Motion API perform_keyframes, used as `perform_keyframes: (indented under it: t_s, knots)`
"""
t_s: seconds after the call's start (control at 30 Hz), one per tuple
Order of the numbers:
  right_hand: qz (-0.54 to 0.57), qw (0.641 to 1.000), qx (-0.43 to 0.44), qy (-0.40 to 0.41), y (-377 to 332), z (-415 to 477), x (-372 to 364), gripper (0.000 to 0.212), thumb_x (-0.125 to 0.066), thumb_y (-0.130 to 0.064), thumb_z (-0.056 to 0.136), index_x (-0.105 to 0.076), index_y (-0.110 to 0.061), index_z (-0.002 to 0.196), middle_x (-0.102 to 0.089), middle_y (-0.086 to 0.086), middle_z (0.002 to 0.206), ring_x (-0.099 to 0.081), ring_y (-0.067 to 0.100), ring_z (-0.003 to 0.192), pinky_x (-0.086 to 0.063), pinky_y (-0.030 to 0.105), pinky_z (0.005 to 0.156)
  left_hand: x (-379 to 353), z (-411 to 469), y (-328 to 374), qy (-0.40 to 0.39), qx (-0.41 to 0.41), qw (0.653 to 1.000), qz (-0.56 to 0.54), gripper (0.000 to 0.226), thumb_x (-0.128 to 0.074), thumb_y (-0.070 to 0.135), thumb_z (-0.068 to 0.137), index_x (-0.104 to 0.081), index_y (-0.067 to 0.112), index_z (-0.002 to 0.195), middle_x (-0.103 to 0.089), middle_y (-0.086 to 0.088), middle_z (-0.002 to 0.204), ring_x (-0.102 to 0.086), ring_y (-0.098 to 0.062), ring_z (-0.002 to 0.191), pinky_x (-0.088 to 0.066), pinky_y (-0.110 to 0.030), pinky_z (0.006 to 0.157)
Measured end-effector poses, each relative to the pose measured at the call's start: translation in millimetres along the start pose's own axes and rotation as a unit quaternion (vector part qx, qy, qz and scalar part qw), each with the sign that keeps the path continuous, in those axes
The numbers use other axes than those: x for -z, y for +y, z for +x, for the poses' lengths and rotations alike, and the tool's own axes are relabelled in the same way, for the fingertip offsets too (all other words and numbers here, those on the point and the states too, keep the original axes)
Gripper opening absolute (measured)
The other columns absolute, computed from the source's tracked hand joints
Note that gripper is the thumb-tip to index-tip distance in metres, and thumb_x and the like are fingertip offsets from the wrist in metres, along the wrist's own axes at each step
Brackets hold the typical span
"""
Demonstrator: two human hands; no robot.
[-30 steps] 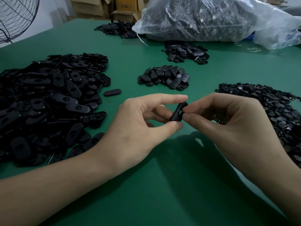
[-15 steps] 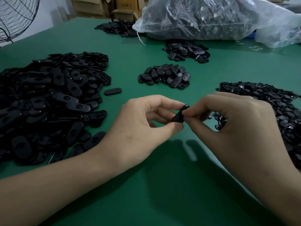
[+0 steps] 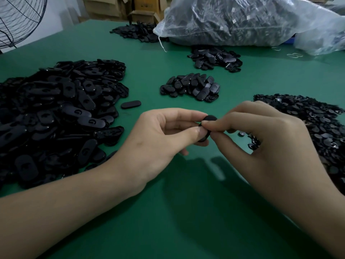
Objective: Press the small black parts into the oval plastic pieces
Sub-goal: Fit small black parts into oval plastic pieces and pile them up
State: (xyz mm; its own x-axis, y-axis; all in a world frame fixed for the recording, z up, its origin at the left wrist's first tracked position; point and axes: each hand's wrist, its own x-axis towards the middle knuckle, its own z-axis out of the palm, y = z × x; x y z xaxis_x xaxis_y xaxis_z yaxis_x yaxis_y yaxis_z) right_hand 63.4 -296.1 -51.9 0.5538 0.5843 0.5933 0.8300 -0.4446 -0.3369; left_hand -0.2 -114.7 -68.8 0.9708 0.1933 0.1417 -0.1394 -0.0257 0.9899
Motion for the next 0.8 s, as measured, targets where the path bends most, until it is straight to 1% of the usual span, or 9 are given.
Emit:
perform_keyframes:
  t_s: [0.13,0.17,0.23,0.3,0.37,0.47,0.5,0.63,0.8]
  knots:
    - [0.077,0.996,-0.037,-0.019,-1,2,0,0.016,-0.07,-0.026,0.091,-0.079,-0.032,0.103,-0.068,-0.017,0.09,-0.064,0.012,0.088,-0.045,0.018,0.077,-1,1,2,0.015,-0.014,1.0,-0.006,0.016,-0.073,0.008,0.089,-0.075,0.014,0.103,-0.08,-0.003,0.091,-0.078,-0.014,0.081,-0.051,-0.017,0.057]
    - [0.096,0.994,-0.046,-0.025,-2,2,0,0.017,-0.071,-0.026,0.091,-0.078,-0.035,0.104,-0.069,-0.017,0.09,-0.064,0.012,0.089,-0.043,0.016,0.076,-1,1,2,0.02,-0.021,1.0,-0.002,0.015,-0.074,0.007,0.088,-0.075,0.015,0.101,-0.08,-0.002,0.09,-0.077,-0.013,0.08,-0.052,-0.017,0.056]
    - [0.15,0.986,-0.073,-0.022,-3,1,-1,0.017,-0.071,-0.027,0.091,-0.073,-0.037,0.104,-0.071,-0.012,0.088,-0.065,0.014,0.086,-0.045,0.02,0.074,-1,1,3,0.03,-0.038,0.999,0.006,0.016,-0.075,0.005,0.088,-0.074,0.016,0.099,-0.079,-0.002,0.088,-0.077,-0.013,0.078,-0.054,-0.019,0.057]
    - [0.267,0.953,-0.143,-0.006,-5,1,-1,0.018,-0.071,-0.028,0.086,-0.066,-0.033,0.103,-0.072,-0.005,0.084,-0.066,0.013,0.076,-0.052,0.034,0.072,-2,1,4,0.035,-0.057,0.998,0.015,0.016,-0.076,0.003,0.088,-0.074,0.016,0.097,-0.079,-0.003,0.089,-0.078,-0.014,0.079,-0.055,-0.02,0.059]
    - [0.362,0.906,-0.219,-0.01,-5,1,-3,0.02,-0.072,-0.028,0.082,-0.067,-0.026,0.101,-0.073,0.001,0.08,-0.066,0.014,0.069,-0.054,0.038,0.07,-3,-1,4,0.039,-0.079,0.996,0.025,0.018,-0.077,0.002,0.087,-0.073,0.017,0.096,-0.078,-0.004,0.089,-0.078,-0.015,0.079,-0.055,-0.018,0.062]
    - [0.447,0.846,-0.286,-0.052,-7,0,-9,0.012,-0.079,-0.017,0.084,-0.072,-0.017,0.094,-0.069,0.01,0.074,-0.06,0.015,0.063,-0.049,0.033,0.068,-4,-4,4,0.039,-0.109,0.991,0.062,0.019,-0.078,0.007,0.084,-0.073,0.023,0.094,-0.077,-0.002,0.089,-0.078,-0.016,0.077,-0.06,-0.023,0.07]
    - [0.467,0.831,-0.296,-0.06,-8,-1,-10,0.01,-0.077,-0.017,0.083,-0.073,-0.016,0.092,-0.068,0.013,0.074,-0.059,0.015,0.062,-0.049,0.031,0.066,-4,-5,5,0.039,-0.117,0.989,0.075,0.02,-0.077,0.008,0.084,-0.073,0.025,0.093,-0.077,-0.001,0.089,-0.078,-0.015,0.077,-0.06,-0.023,0.071]
    - [0.538,0.778,-0.318,-0.062,-11,0,-11,0.014,-0.075,-0.023,0.072,-0.074,-0.014,0.083,-0.067,0.01,0.074,-0.055,0.017,0.06,-0.05,0.022,0.058,-4,-6,5,0.048,-0.147,0.98,0.124,0.023,-0.077,0.01,0.084,-0.072,0.03,0.093,-0.076,0.002,0.088,-0.077,-0.012,0.078,-0.06,-0.021,0.072]
    - [0.599,0.726,-0.329,-0.076,-10,-1,-13,0.013,-0.074,-0.016,0.073,-0.072,-0.012,0.085,-0.067,0.01,0.079,-0.055,0.014,0.06,-0.052,0.022,0.059,-6,-8,6,0.06,-0.187,0.965,0.175,0.028,-0.077,0.001,0.083,-0.071,0.027,0.094,-0.076,0.008,0.085,-0.076,-0.006,0.077,-0.058,-0.018,0.073]
